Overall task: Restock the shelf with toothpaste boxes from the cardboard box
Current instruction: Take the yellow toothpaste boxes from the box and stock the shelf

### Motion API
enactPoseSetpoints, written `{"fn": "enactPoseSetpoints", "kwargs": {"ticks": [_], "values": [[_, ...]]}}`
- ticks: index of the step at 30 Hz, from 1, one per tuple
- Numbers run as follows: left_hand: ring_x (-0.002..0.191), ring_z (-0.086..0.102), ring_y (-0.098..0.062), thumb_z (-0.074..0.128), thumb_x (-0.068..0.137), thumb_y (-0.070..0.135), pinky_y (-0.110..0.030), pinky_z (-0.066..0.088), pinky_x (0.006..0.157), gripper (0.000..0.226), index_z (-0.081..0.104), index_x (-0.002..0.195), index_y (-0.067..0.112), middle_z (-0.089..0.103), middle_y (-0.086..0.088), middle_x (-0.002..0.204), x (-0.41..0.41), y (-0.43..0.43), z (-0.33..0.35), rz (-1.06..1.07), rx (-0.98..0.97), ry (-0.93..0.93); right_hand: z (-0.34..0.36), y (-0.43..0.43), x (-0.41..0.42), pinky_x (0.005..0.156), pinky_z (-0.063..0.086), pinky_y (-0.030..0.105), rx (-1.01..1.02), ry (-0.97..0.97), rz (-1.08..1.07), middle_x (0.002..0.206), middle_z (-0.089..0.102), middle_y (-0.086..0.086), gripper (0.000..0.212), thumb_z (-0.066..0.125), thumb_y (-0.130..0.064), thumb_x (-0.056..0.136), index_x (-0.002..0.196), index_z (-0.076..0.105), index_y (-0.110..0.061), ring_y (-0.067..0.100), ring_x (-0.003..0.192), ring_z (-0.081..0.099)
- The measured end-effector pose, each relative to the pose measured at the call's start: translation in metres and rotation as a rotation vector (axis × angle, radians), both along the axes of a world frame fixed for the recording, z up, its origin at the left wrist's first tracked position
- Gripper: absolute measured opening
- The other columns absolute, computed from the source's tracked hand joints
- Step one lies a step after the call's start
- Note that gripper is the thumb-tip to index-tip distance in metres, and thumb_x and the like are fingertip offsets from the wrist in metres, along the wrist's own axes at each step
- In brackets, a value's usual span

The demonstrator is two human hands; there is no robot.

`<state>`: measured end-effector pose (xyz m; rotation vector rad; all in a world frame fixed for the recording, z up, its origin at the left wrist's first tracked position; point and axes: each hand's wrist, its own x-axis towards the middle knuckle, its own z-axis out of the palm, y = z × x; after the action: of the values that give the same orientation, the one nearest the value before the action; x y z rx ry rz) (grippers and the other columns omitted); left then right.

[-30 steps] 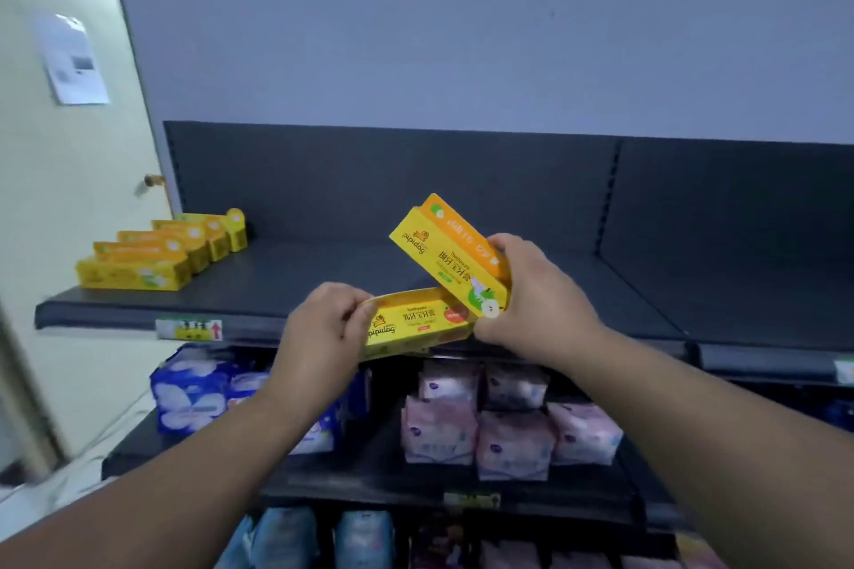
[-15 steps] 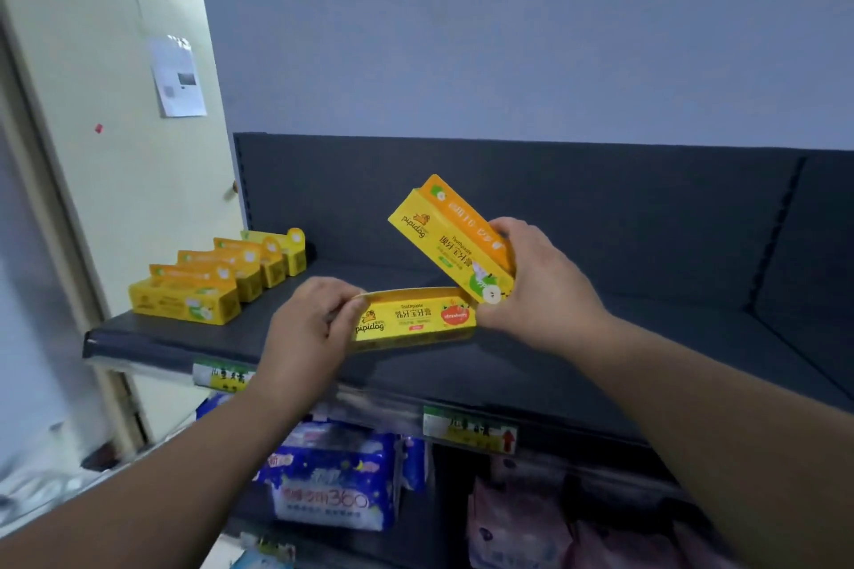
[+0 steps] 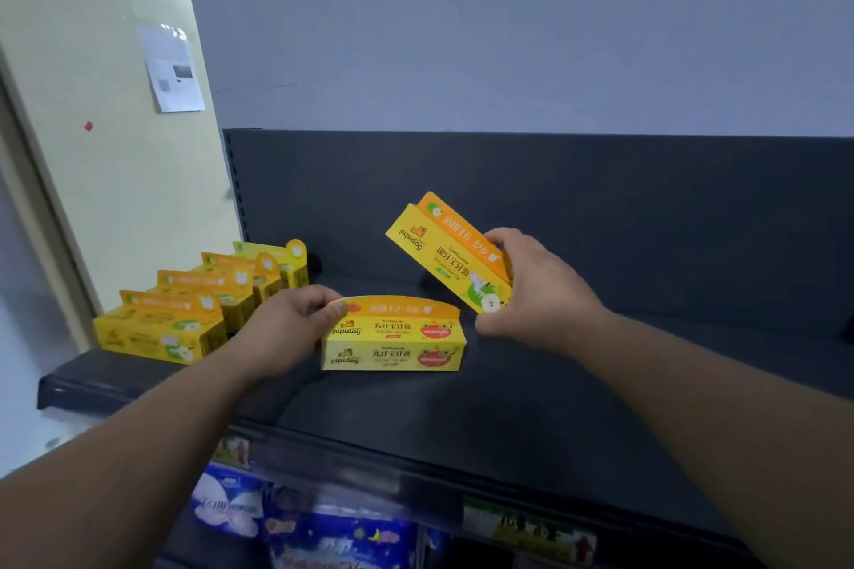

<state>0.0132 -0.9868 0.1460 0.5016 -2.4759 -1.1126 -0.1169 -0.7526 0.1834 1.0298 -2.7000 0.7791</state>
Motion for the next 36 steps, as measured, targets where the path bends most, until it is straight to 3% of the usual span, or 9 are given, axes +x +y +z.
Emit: {"fn": "enactPoseSetpoints", "kwargs": {"ticks": [3, 7, 13, 17, 20, 22, 26, 31, 36], "values": [[0.087, 0.068, -0.014, 0.052, 0.097, 0.033, -0.032, 0.052, 0.081, 0.019, 0.068, 0.092, 0.023, 0.073, 0.005, 0.086, -0.005, -0.026, 0.002, -0.111, 0.000, -0.131, -0.003, -0.013, 0.002, 0.080, 0.057, 0.039, 0.024, -0.020, -0.042, 0.125, 0.046, -0.014, 0.094, 0.082, -0.036, 0.063, 0.139, 0.028, -0.039, 0.010, 0.102, 0.055], [0.078, 0.058, -0.007, 0.051, 0.097, 0.035, -0.023, 0.044, 0.070, 0.018, 0.065, 0.089, 0.027, 0.065, 0.010, 0.082, -0.005, -0.049, 0.012, -0.264, -0.205, -0.239, -0.001, -0.037, 0.014, 0.080, 0.056, 0.038, 0.074, -0.036, -0.084, 0.120, 0.046, -0.015, 0.092, 0.084, -0.037, 0.062, 0.137, 0.030, -0.041, 0.010, 0.100, 0.054], [0.090, 0.062, -0.004, 0.053, 0.096, 0.037, -0.027, 0.052, 0.083, 0.014, 0.066, 0.097, 0.033, 0.068, 0.014, 0.094, 0.007, -0.066, 0.016, -0.441, -0.328, -0.281, 0.010, -0.084, 0.042, 0.075, 0.057, 0.036, 0.075, 0.026, -0.105, 0.115, 0.049, -0.013, 0.086, 0.081, -0.034, 0.061, 0.134, 0.035, -0.038, 0.009, 0.095, 0.056], [0.086, 0.058, 0.000, 0.060, 0.092, 0.029, -0.004, 0.041, 0.069, 0.016, 0.068, 0.105, 0.027, 0.064, 0.016, 0.093, 0.023, -0.085, 0.025, -0.345, -0.377, 0.051, 0.016, -0.119, 0.066, 0.076, 0.056, 0.035, 0.092, 0.070, -0.081, 0.118, 0.050, -0.013, 0.089, 0.082, -0.039, 0.060, 0.136, 0.034, -0.039, 0.009, 0.097, 0.056], [0.085, 0.057, -0.004, 0.065, 0.089, 0.025, -0.012, 0.043, 0.075, 0.016, 0.068, 0.104, 0.026, 0.060, 0.009, 0.098, 0.045, -0.115, 0.042, -0.176, -0.422, 0.433, 0.023, -0.147, 0.086, 0.079, 0.055, 0.036, 0.119, 0.096, -0.021, 0.121, 0.049, -0.014, 0.091, 0.084, -0.040, 0.060, 0.137, 0.034, -0.039, 0.008, 0.099, 0.055], [0.089, 0.053, -0.004, 0.068, 0.086, 0.028, -0.007, 0.040, 0.075, 0.028, 0.062, 0.113, 0.027, 0.053, 0.010, 0.108, 0.059, -0.138, 0.053, -0.121, -0.465, 0.519, 0.028, -0.167, 0.102, 0.081, 0.054, 0.035, 0.132, 0.111, 0.039, 0.122, 0.048, -0.013, 0.091, 0.084, -0.036, 0.061, 0.137, 0.035, -0.039, 0.009, 0.100, 0.054], [0.103, 0.044, -0.002, 0.073, 0.076, 0.046, -0.019, 0.036, 0.081, 0.065, 0.045, 0.135, 0.038, 0.040, 0.019, 0.119, 0.088, -0.176, 0.060, -0.129, -0.449, 0.255, 0.032, -0.204, 0.132, 0.080, 0.054, 0.032, 0.177, 0.123, 0.143, 0.120, 0.045, -0.015, 0.091, 0.084, -0.032, 0.062, 0.138, 0.034, -0.041, 0.008, 0.099, 0.053], [0.103, 0.054, -0.011, 0.083, 0.061, 0.047, -0.032, 0.048, 0.090, 0.076, 0.048, 0.129, 0.043, 0.050, 0.014, 0.118, 0.120, -0.208, 0.050, -0.160, -0.378, 0.069, 0.024, -0.235, 0.153, 0.078, 0.049, 0.025, 0.260, 0.117, 0.215, 0.122, 0.038, -0.014, 0.096, 0.085, -0.034, 0.066, 0.143, 0.028, -0.042, 0.009, 0.100, 0.049], [0.082, 0.062, -0.001, 0.090, 0.058, 0.033, -0.011, 0.043, 0.068, 0.069, 0.052, 0.114, 0.046, 0.059, 0.016, 0.101, 0.142, -0.232, 0.028, -0.174, -0.268, -0.008, 0.006, -0.252, 0.160, 0.080, 0.043, 0.025, 0.267, 0.021, 0.260, 0.130, 0.044, -0.010, 0.088, 0.086, -0.035, 0.068, 0.138, 0.034, -0.041, 0.011, 0.102, 0.045]]}}
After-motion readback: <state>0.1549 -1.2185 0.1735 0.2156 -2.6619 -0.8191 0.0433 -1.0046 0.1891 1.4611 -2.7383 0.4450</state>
